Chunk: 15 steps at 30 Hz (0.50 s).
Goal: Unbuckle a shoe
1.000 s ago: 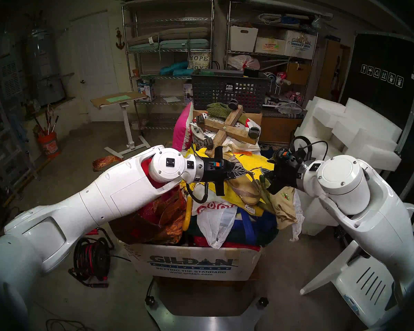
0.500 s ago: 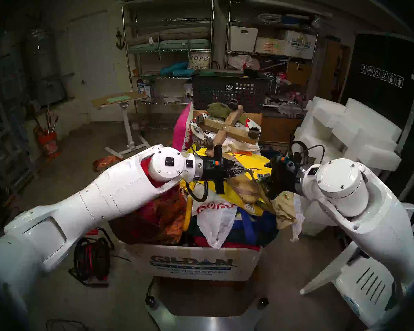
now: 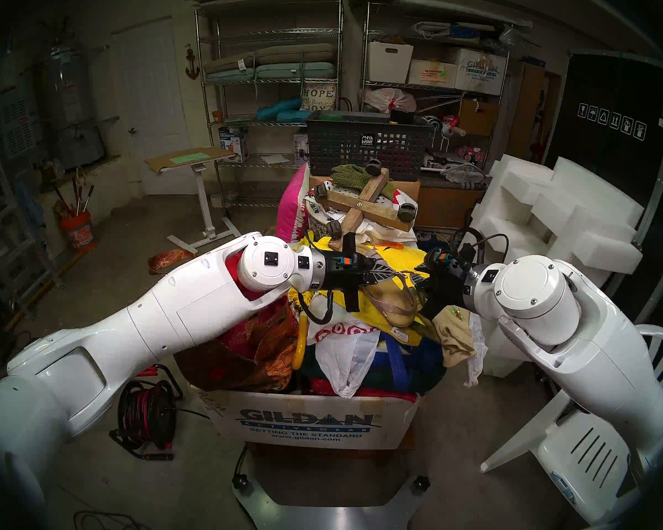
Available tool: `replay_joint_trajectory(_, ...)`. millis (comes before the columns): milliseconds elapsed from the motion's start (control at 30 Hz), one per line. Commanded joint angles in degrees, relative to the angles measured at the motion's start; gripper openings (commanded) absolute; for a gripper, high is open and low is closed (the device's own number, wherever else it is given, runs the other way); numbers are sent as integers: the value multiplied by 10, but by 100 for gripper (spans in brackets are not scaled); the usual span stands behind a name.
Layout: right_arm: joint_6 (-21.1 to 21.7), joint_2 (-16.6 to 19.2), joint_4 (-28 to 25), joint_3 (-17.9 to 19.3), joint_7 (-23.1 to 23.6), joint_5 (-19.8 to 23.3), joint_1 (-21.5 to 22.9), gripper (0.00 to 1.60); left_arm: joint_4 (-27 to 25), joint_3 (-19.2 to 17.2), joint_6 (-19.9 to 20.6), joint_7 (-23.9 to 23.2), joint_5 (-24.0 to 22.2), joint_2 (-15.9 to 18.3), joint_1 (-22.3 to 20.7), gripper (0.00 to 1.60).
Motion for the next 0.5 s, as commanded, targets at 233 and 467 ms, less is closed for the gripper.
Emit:
replay_joint_trajectory(233,-18,-28,1,12,-21,-16,35,0,27,-11,-11,2,15,-12,-34,0)
replay_joint_trajectory(467,-21,-33,-6,19,-23,-16,35,0,48,-18,-23,-1,26,-20,-58,0)
